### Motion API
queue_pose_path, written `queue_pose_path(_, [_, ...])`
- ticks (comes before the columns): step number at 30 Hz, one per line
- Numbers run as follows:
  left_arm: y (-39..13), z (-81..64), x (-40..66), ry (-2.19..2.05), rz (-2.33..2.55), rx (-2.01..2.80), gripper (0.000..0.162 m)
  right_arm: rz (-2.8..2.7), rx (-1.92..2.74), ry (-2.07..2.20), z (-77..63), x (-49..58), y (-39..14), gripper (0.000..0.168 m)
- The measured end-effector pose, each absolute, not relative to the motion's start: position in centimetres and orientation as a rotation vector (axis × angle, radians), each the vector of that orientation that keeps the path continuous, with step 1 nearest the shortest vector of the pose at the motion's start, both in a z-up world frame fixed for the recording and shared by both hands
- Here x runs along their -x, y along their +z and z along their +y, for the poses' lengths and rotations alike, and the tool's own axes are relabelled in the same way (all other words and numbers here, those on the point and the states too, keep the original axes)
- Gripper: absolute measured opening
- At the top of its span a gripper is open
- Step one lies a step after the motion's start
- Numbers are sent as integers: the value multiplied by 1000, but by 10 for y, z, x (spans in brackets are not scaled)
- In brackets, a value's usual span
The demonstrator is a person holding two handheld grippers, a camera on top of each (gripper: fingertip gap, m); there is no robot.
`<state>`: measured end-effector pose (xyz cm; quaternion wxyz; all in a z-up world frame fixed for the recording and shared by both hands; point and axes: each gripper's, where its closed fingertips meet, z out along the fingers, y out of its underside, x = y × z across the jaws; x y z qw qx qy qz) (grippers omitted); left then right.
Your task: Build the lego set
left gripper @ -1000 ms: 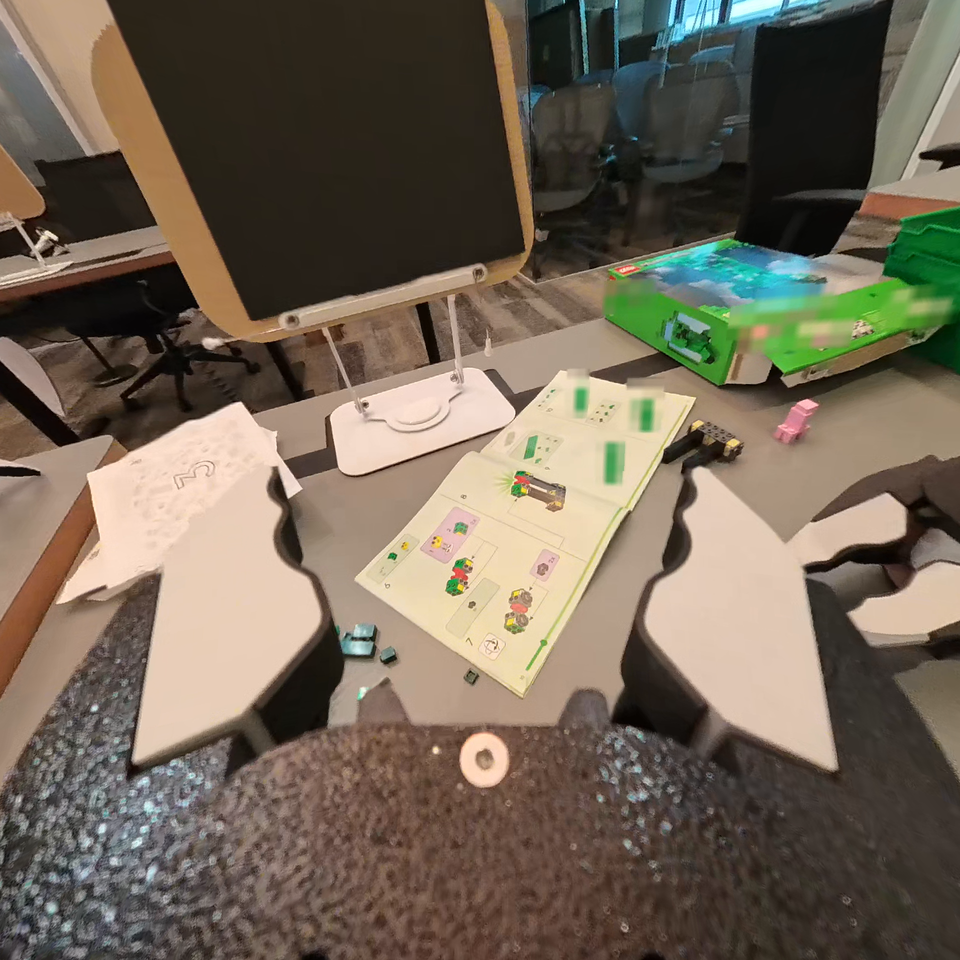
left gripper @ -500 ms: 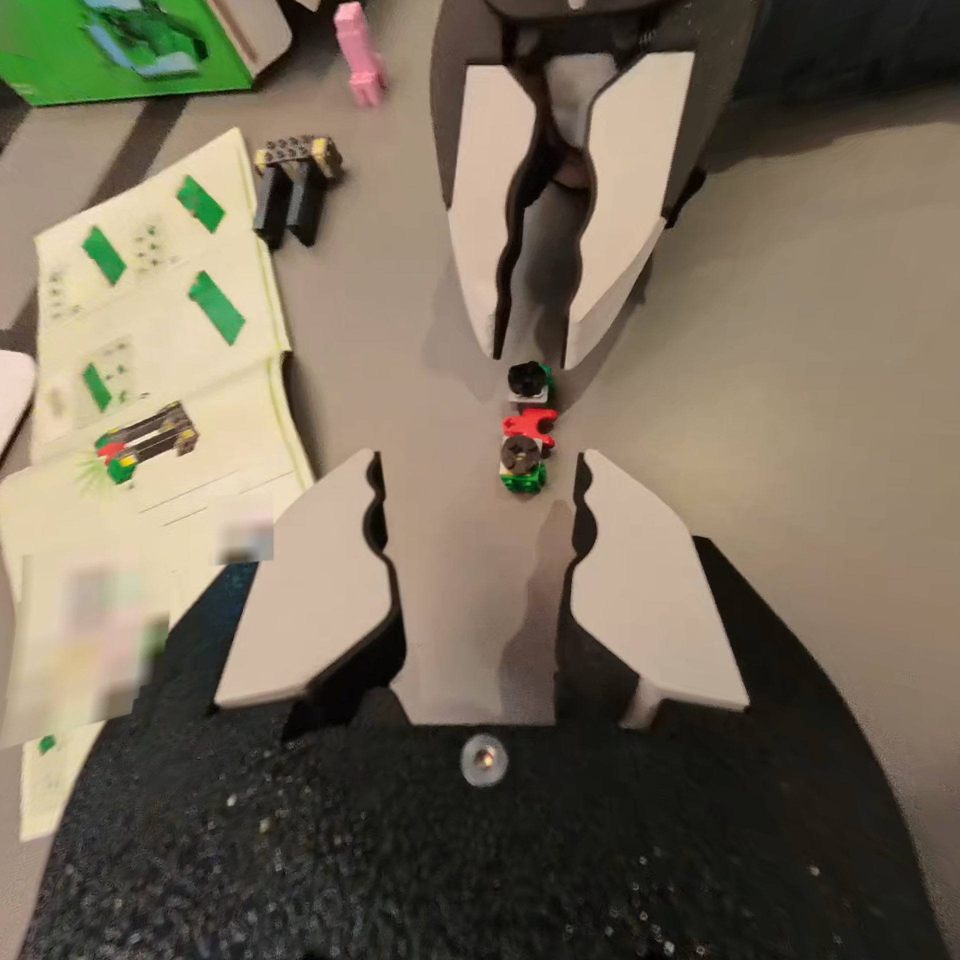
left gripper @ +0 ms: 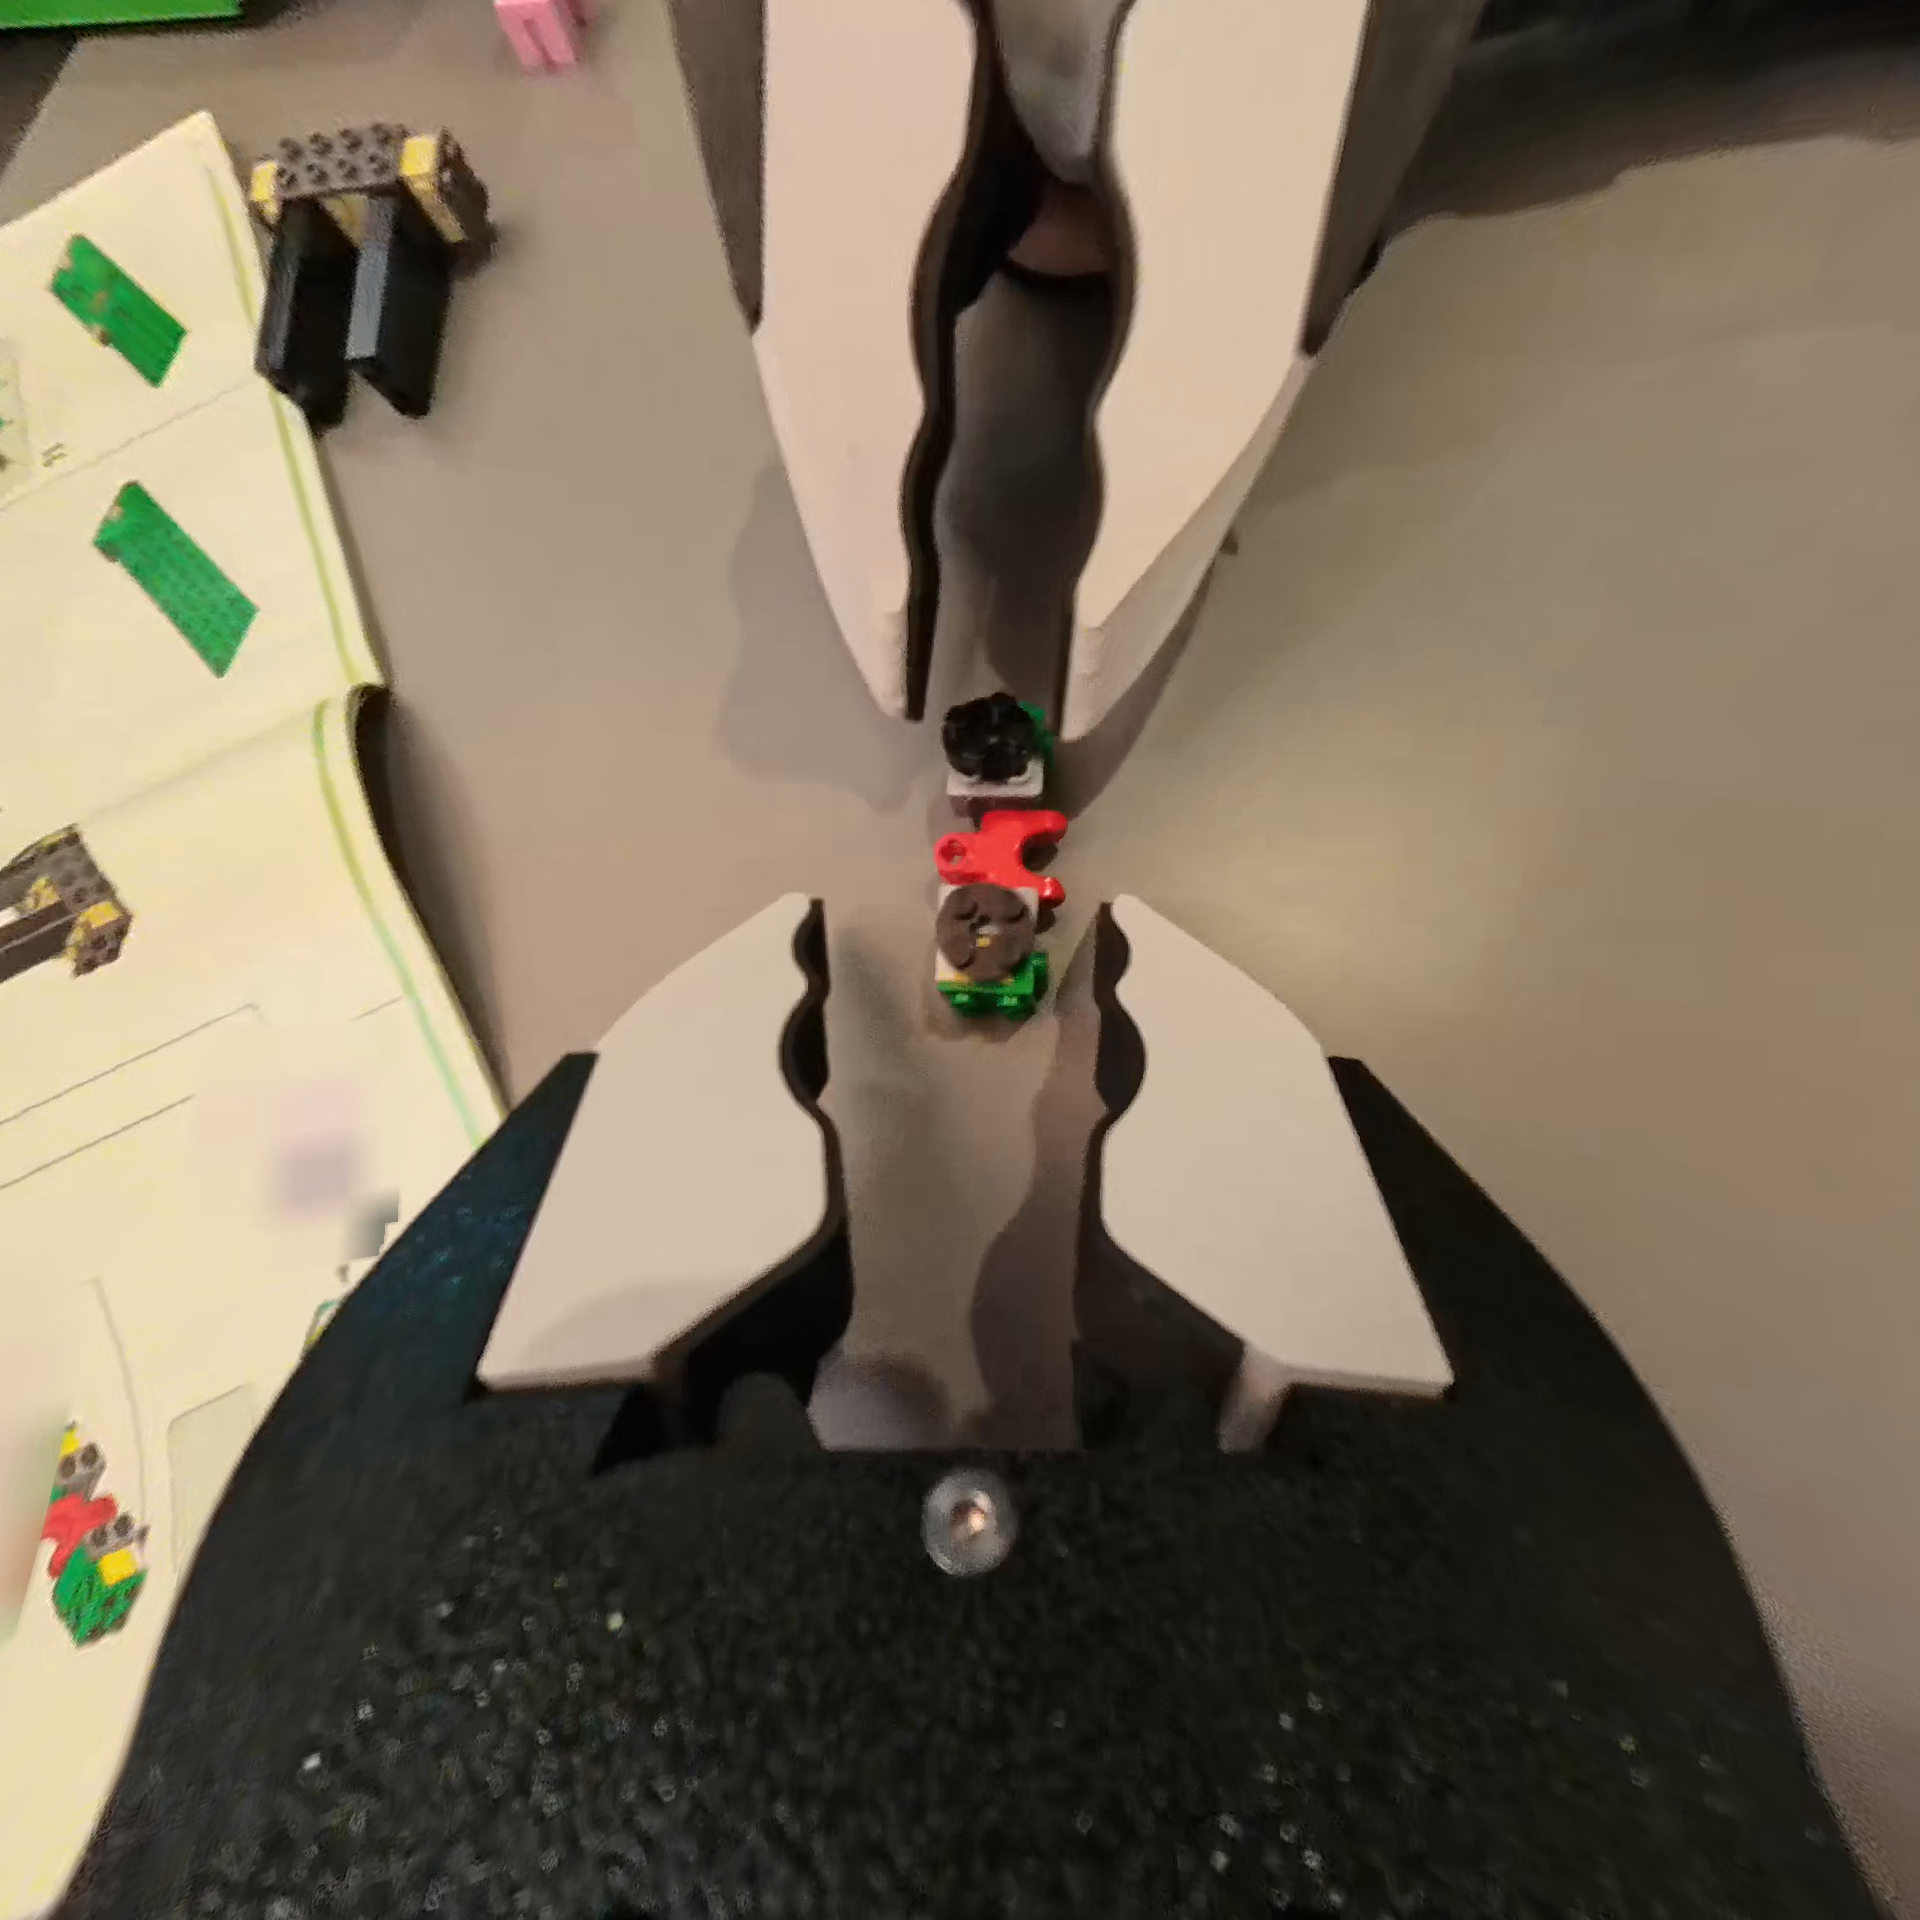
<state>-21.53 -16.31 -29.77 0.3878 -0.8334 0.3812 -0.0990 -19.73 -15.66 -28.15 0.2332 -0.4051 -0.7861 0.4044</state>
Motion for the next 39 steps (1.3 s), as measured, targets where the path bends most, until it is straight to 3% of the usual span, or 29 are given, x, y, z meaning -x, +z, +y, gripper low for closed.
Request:
queue_pose_path(1, [-298, -163, 213, -264, 982, 2112, 45, -2165, 1107, 1113, -157, 197, -282, 21])
queue_pose_path(9, [-300, -164, 204, -319, 1037, 2100, 25, -2193, 1074, 1112, -159, 199, -282, 15])
queue_pose_path(39, [-299, -163, 202, -230, 961, 2127, 23, -2264, 1410, 734, -152, 191, -284, 15])
